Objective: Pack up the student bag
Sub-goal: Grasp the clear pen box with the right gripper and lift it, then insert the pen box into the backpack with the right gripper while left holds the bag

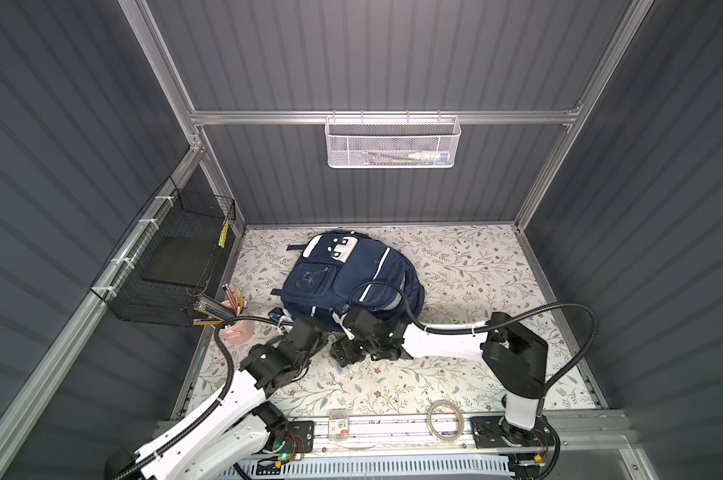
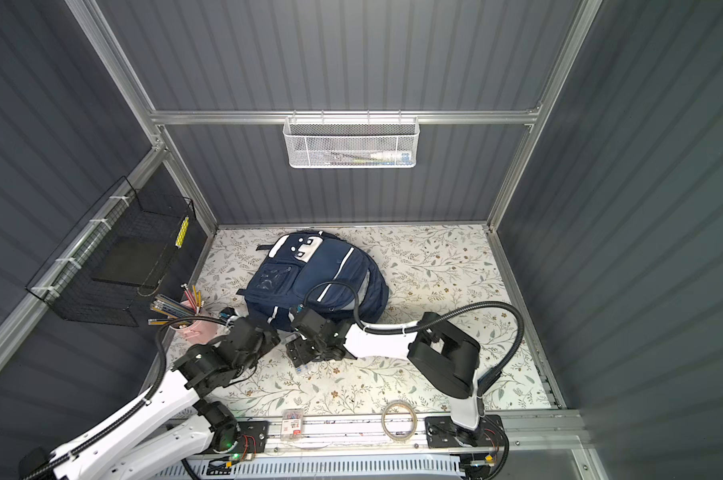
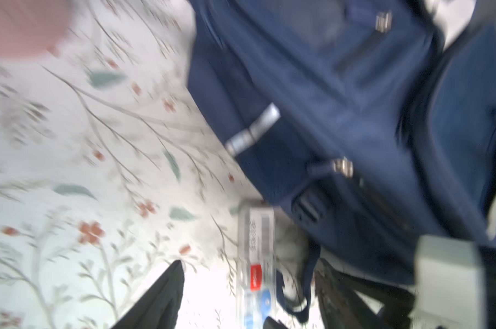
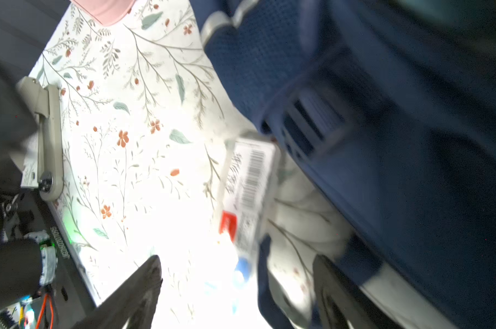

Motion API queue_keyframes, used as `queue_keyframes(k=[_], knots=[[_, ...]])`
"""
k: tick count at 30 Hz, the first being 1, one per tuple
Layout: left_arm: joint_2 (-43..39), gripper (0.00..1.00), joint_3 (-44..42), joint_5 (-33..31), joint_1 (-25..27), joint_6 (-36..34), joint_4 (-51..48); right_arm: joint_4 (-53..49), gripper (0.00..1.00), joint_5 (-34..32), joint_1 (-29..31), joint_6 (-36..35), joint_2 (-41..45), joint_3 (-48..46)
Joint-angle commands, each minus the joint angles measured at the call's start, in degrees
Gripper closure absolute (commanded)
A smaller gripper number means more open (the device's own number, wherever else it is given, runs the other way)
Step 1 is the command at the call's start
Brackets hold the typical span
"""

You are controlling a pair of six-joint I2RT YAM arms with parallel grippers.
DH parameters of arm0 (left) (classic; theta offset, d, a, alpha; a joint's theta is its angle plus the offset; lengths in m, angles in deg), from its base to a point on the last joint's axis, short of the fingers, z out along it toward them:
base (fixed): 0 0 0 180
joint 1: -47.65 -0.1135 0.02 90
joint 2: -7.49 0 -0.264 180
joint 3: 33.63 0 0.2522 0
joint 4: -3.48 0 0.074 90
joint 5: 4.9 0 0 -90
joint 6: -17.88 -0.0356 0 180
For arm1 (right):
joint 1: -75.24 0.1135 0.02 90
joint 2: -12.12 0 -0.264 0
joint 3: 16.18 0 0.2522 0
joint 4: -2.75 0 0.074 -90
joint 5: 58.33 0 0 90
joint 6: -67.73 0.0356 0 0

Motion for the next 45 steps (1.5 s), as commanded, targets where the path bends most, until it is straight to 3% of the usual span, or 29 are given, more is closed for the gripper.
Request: queue_keyframes(k=[1, 6, 13, 17, 20, 25, 30, 35, 38, 41, 45], knots=[[-1.8, 0.27, 2.2, 0.7, -4.2, -10.6, -4.1, -8.3, 0.18, 0.0, 0.4, -1.8, -5.3, 6.8], [2.3, 0.29, 5.6, 3.0, -5.2, -15.5, -3.0, -15.6, 0.22, -2.8, 0.6, 0.0, -10.5, 13.3], [2.2, 0.29, 6.5, 1.6, -5.8, -14.9, -3.1, -24.7, 0.26, -6.4, 2.5, 0.2, -17.0, 21.3], [1.7, 0.27, 9.2, 0.3, -6.0, -14.2, -5.9, -27.7, 0.32, -6.8, 2.7, -0.1, -21.4, 26.5], [0.0, 0.27, 11.5, 0.3, -6.1, -14.7, -7.2, -30.4, 0.46, -5.7, 1.9, -0.3, -24.5, 30.4], [-0.2, 0.26, 13.8, -0.2, -6.1, -16.4, -9.1, -25.0, 0.53, -6.1, 2.0, -0.1, -18.3, 25.7], [1.0, 0.25, 13.8, 3.4, -6.0, -20.3, -5.2, -17.5, 0.59, -4.6, 1.9, 1.9, -5.0, 17.6], [4.5, 0.21, 13.1, 13.3, -6.0, -30.2, 5.5, -15.2, 0.6, -4.7, 0.0, 4.1, 7.4, 10.4], [13.3, 0.14, 16.7, 18.6, -5.8, -37.4, 7.4, -15.8, 0.6, -4.5, -3.4, 5.2, 13.3, 5.4], [22.7, 0.05, 21.8, 14.6, -0.7, -42.1, 6.8, -15.8, 0.6, -5.0, -8.5, 5.7, 20.0, -1.7], [31.6, 0.03, 26.6, 9.2, 3.9, -46.6, 10.9, -17.6, 0.6, -4.9, -17.0, 4.9, 27.4, -9.7]])
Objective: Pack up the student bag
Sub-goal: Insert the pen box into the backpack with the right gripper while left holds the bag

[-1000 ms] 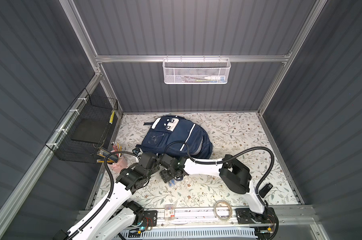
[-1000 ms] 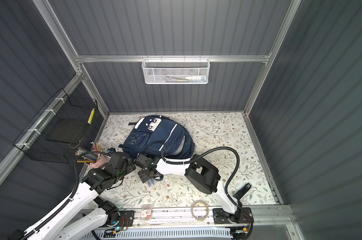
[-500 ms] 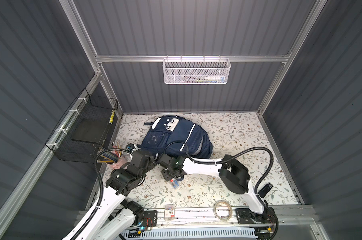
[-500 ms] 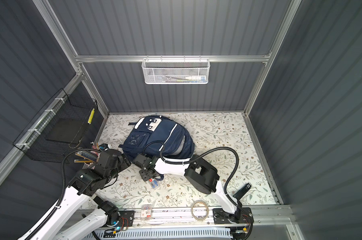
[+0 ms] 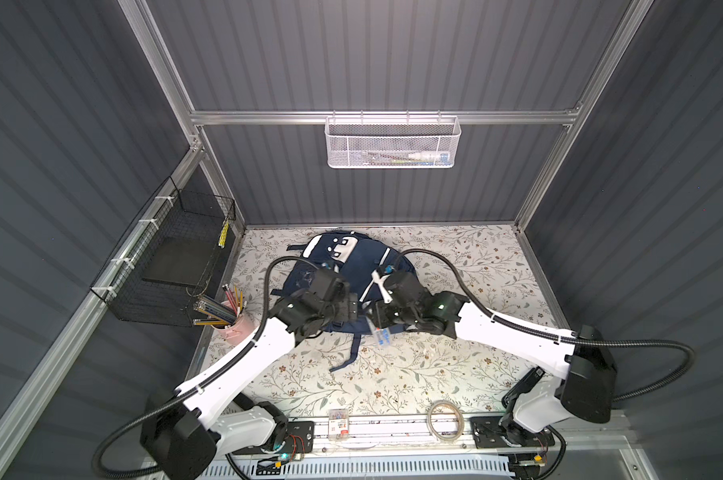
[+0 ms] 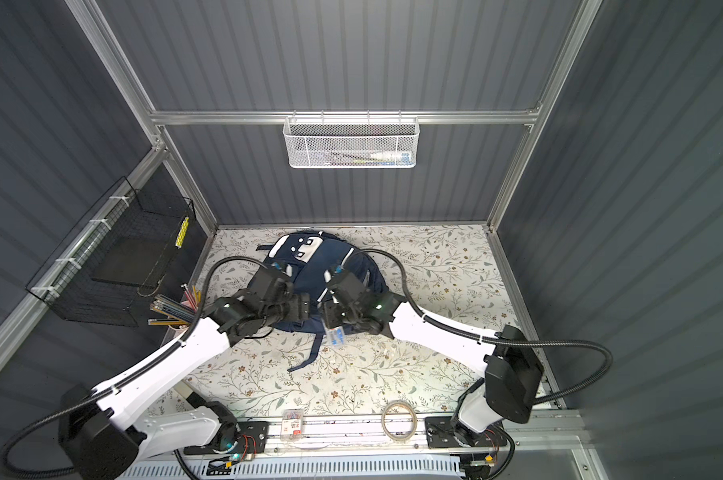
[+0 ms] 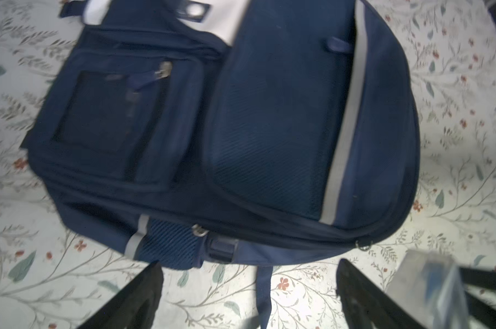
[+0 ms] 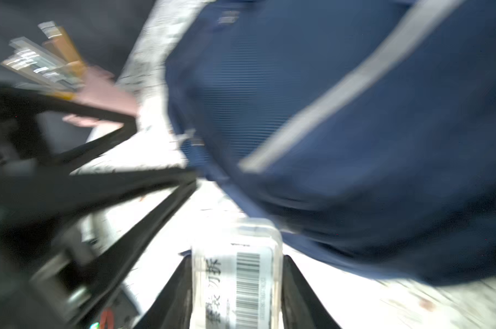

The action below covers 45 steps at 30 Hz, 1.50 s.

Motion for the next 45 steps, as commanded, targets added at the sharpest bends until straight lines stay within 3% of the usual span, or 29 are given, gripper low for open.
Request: queue_keyframes(k=[1, 7, 11, 13, 14, 15, 17, 20, 26, 29, 35, 41, 45], knots=[[5.9, 0.01, 5.6, -3.3, 2.6, -8.7, 2.9, -3.4, 0.6, -1.3, -5.6, -0.2, 4.4, -5.3], [22.9, 0.0, 19.6, -13.8, 8.7, -19.0, 0.7, -4.5, 0.6, 0.4, -17.7, -2.4, 13.7, -13.1], [34.3, 0.01, 30.7, -20.5, 9.1, -21.3, -3.5, -4.5, 0.61, 4.0, -24.4, -3.6, 16.8, -15.5], [39.5, 0.07, 35.6, -23.0, 9.2, -21.6, -6.3, -4.4, 0.62, 4.8, -25.8, -4.2, 16.8, -15.5], [42.0, 0.21, 38.4, -25.0, 9.2, -21.4, -8.0, -4.2, 0.62, 5.2, -26.2, -4.4, 16.5, -15.2], [43.4, 0.54, 40.7, -26.3, 9.2, -21.0, -9.2, -3.8, 0.62, 5.6, -26.3, -4.4, 16.1, -14.9], [43.6, 1.0, 43.0, -27.7, 9.0, -20.2, -8.9, -2.3, 0.62, 6.8, -26.4, -4.2, 14.8, -14.4], [40.8, 1.0, 45.3, -24.0, 7.8, -18.6, -8.8, 1.8, 0.62, 9.1, -26.4, -2.6, 11.6, -12.9], [30.0, 1.0, 41.1, -2.6, 0.8, -10.8, -4.0, 11.5, 0.61, 15.4, -26.2, 3.0, -2.7, -4.9], [27.2, 1.0, 37.8, 3.5, -1.1, -8.0, -1.4, 16.3, 0.62, 16.9, -25.6, 6.1, -11.5, 1.2], [26.8, 1.0, 35.1, 7.5, -1.3, -5.0, 2.7, 19.3, 0.58, 18.6, -21.1, 12.6, -29.0, 18.6], [27.7, 1.0, 33.1, 9.1, -1.3, -3.3, 5.6, 18.2, 0.57, 18.2, -17.6, 17.2, -38.7, 29.7], [28.2, 1.0, 31.2, 9.3, -1.3, -2.8, 6.7, 19.3, 0.4, 19.9, -17.9, 18.3, -37.1, 27.4]])
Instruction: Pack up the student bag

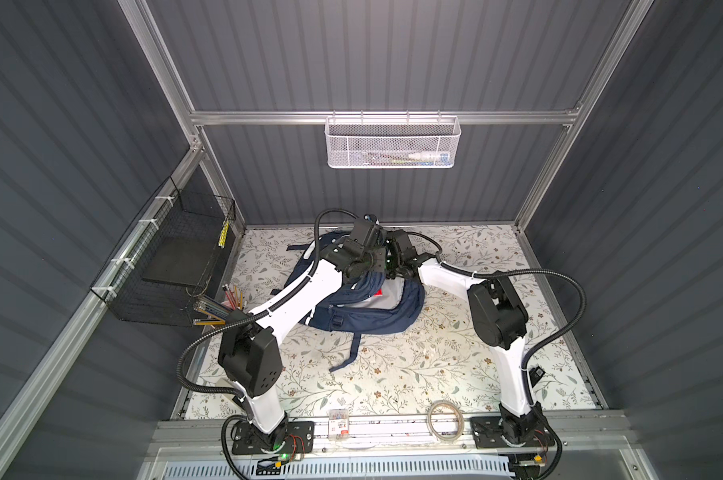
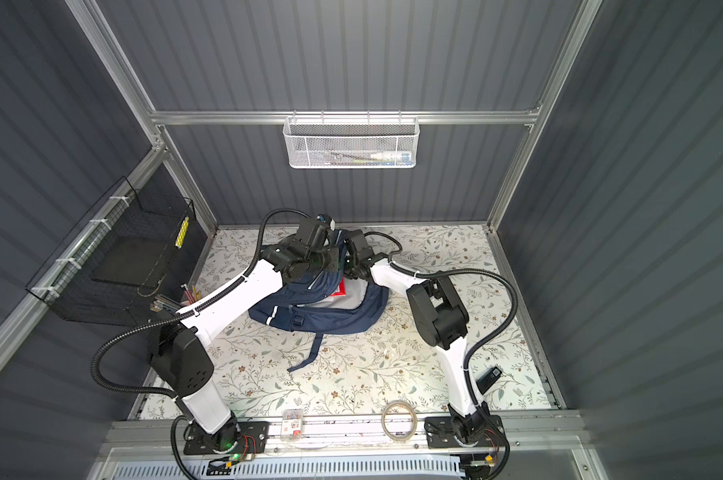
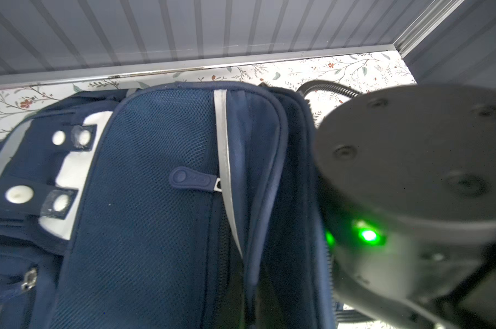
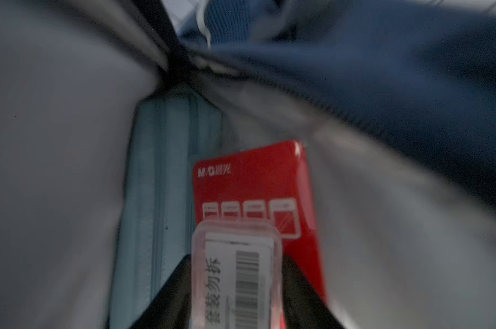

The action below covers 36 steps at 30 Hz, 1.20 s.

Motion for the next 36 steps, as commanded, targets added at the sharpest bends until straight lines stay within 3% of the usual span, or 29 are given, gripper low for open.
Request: queue_keyframes(k=[1, 5, 13, 18, 20, 22, 27, 33, 36], knots=[[0.3, 1.0, -1.9, 3.2, 0.6, 2.1, 3.1, 2.0, 0.37, 2.0, -0.6, 1.6, 4.1, -2.6], [0.9, 0.99, -5.5, 3.1, 0.6, 3.7, 5.9, 5.4, 0.34, 2.6, -3.6, 2.0, 13.3, -13.4], [5.2, 0.93, -9.7, 6.6, 0.7, 6.3, 10.9, -1.3, 0.32, -2.5, -8.5, -4.4, 29.6, -30.2], [6.7, 0.44, -12.6, 11.5, 0.6, 7.6, 14.2, -7.2, 0.29, -10.6, -5.5, -12.8, 39.5, -36.6], [4.5, 0.14, -12.4, 11.0, 0.3, 7.3, 14.3, -10.4, 0.24, -16.3, -2.1, -15.0, 42.2, -37.2], [1.1, 0.0, -12.5, 9.8, 0.0, 7.0, 13.9, -12.1, 0.21, -20.3, 1.4, -15.8, 43.8, -37.7], [-10.5, 0.0, -17.8, 10.4, -2.6, 9.3, 12.5, -10.0, 0.19, -23.9, 12.2, -16.2, 44.1, -38.6], [-27.9, 0.0, -37.5, 17.0, -14.0, 20.4, 19.0, -5.8, 0.22, -28.2, 23.9, -16.9, 36.3, -33.3], [-33.2, 0.04, -43.4, 13.6, -16.5, 21.3, 16.9, -4.5, 0.25, -26.3, 27.5, -16.9, 30.7, -28.7]])
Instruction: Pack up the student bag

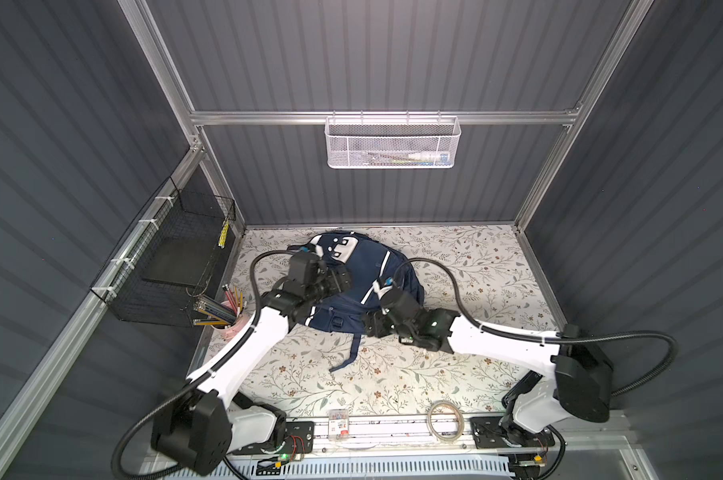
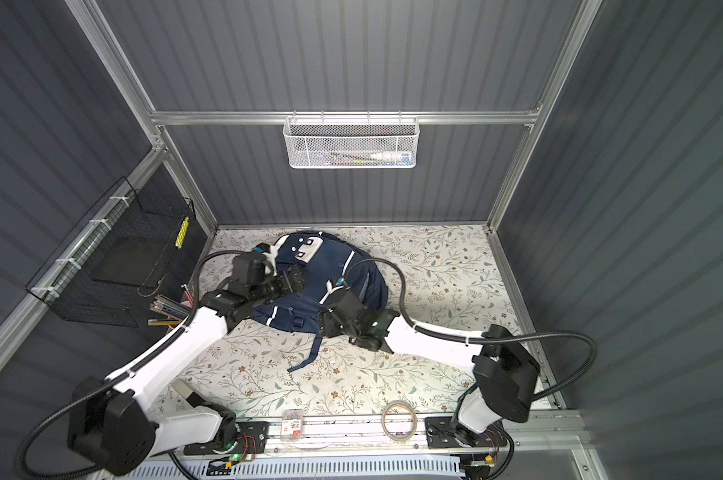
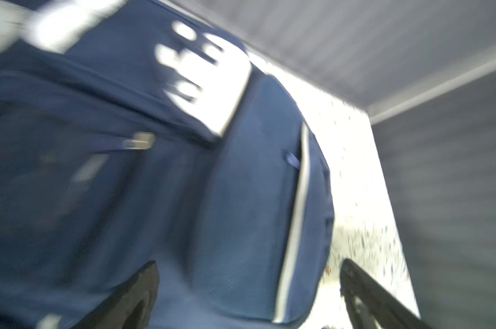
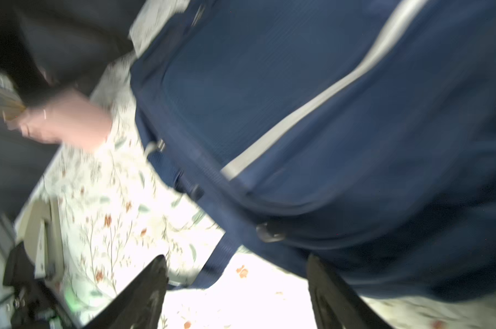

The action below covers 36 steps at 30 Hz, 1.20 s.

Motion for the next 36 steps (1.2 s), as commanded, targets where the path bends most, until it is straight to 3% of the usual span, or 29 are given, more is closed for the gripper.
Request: queue_keyframes(k=[1, 6, 11, 13, 18, 19, 23, 29, 34, 36], knots=[[-3.4, 0.08, -6.4, -0.4, -1.5, 5.4, 1.3, -0.5, 0.25, 1.1, 2.5, -1.1, -5.3, 6.3], [-2.7, 0.17, -16.0, 5.4, -8.3, 13.1, 14.2, -1.2, 0.27, 1.3, 5.2, -0.9, -13.7, 14.4], [2.5, 0.24, -20.1, 5.3, -8.8, 20.5, 26.1, -1.0, 0.3, -0.9, 5.1, -0.8, -18.6, 18.9], [5.3, 0.39, -20.1, 5.1, -8.8, 20.6, 29.0, -1.1, 0.32, -2.4, 5.0, -1.7, -20.3, 20.6], [9.9, 0.8, -19.4, 11.4, -8.5, 22.1, 34.5, -4.0, 0.41, -7.4, 4.2, -3.6, -25.3, 26.9], [9.4, 0.82, -20.2, 11.9, -8.5, 22.6, 35.1, -5.1, 0.44, -7.8, 3.6, -3.3, -26.6, 28.5], [4.7, 0.9, -22.5, 11.2, -8.4, 22.0, 32.0, -6.2, 0.5, -8.8, 1.4, -3.6, -29.4, 31.4], [-0.2, 0.9, -23.7, 11.7, -6.7, 22.9, 27.4, -1.9, 0.59, -8.8, 0.1, -7.5, -30.5, 33.0], [0.1, 0.89, -26.7, 13.5, -6.1, 25.7, 30.5, 4.2, 0.74, -10.3, 0.5, -10.9, -29.0, 31.0], [-0.3, 0.88, -27.3, 13.8, -6.1, 26.5, 31.3, 6.0, 0.86, -9.7, 0.4, -11.4, -28.4, 29.6]])
